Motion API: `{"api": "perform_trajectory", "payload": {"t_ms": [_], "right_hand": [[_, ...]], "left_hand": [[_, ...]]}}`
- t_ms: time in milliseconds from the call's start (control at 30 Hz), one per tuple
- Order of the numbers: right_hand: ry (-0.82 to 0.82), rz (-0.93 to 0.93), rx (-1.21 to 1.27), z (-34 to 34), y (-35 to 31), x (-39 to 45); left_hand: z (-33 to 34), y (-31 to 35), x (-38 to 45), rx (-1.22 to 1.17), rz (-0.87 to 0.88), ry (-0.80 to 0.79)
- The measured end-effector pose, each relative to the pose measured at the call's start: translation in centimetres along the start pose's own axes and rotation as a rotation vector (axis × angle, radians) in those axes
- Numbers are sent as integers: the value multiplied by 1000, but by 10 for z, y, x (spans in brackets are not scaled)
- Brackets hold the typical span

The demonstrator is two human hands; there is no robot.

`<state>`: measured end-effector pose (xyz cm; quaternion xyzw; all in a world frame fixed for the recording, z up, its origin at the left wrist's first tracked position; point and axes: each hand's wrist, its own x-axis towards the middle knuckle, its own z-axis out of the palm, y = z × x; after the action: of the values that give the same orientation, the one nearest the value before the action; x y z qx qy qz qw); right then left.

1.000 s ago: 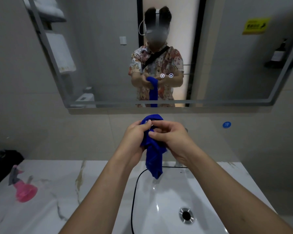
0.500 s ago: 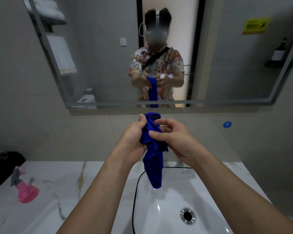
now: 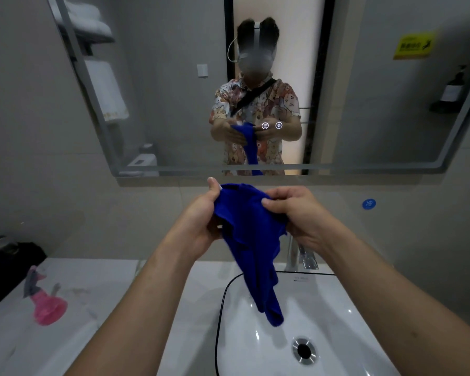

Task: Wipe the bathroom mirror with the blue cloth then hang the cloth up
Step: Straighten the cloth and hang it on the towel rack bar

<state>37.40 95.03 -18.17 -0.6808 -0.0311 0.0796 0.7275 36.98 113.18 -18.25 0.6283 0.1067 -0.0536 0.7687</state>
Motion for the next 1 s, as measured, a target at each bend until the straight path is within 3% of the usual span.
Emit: {"api": "perform_trajectory", "payload": {"t_ms": [200,300,400,500,733,900,1000], "right_hand": [[178,13,-83,-14,-18,22],[221,-24,-156,-26,-30,26],[119,-82,-344,-38,-37,26],[15,-78,-580,-45,-43,26],[-5,-118,-1106,-52,-50,27],[31,-128,-1095,-53,-54,35],[59,-152,-1006,-52,-52,40]], "left_hand": [[-22,11,19,164,51,101],[-37,14,22,213,137,38],[-49,19,21,411,188,-91],[-54,25,27,594,225,-85],[-75,26,46,644,357,173],[-86,22,51,741,454,350],[-93,20,50,676,465,417]]}}
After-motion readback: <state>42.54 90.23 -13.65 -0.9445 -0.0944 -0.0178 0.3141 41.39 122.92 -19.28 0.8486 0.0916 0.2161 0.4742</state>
